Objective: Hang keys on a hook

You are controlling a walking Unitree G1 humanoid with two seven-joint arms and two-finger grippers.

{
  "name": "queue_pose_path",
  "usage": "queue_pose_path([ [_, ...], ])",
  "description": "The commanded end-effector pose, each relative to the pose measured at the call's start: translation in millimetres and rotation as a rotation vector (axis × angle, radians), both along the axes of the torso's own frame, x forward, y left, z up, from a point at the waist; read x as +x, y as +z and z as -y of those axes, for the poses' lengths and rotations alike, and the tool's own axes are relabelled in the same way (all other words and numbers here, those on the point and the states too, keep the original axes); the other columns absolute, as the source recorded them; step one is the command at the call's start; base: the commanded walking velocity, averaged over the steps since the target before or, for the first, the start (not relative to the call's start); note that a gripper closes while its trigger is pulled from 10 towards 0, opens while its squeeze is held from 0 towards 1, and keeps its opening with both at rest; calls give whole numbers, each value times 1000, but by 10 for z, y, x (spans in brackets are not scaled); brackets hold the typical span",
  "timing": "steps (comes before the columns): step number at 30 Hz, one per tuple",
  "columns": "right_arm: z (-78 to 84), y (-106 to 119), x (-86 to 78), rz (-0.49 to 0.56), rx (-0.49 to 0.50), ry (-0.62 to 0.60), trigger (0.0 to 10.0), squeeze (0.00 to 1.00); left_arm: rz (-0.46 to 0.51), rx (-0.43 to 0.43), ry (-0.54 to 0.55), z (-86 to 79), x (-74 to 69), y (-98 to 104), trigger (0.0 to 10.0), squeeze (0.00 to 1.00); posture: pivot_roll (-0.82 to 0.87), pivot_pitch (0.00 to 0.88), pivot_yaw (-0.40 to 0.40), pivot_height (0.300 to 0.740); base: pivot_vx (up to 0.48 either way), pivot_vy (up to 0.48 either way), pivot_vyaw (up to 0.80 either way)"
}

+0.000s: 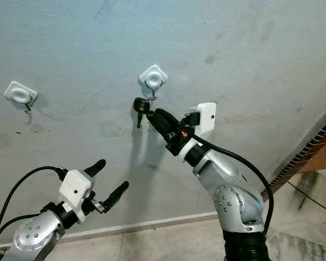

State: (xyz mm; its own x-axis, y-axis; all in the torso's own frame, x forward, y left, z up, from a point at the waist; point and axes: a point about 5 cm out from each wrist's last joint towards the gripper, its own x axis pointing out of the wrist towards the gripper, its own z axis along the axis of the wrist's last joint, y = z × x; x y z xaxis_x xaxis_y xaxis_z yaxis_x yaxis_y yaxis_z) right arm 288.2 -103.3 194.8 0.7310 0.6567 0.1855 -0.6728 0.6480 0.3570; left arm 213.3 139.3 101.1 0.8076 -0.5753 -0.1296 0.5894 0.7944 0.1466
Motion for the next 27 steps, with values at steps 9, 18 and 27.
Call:
queue_pose_path([
  [9,65,-62,-70,23,-70,-18,10000,1000,20,34,21,2,8,53,10000,0,77,82,53,740,0,0,0],
  [18,167,-138,-151,70,-187,-112,10000,1000,36,42,75,-56,-5,72,10000,0,74,78,49,740,0,0,0],
  [27,382,-247,-288,110,-333,-416,10000,1000,82,44,156,-120,120,88,10000,0,50,38,45,740,0,0,0],
])
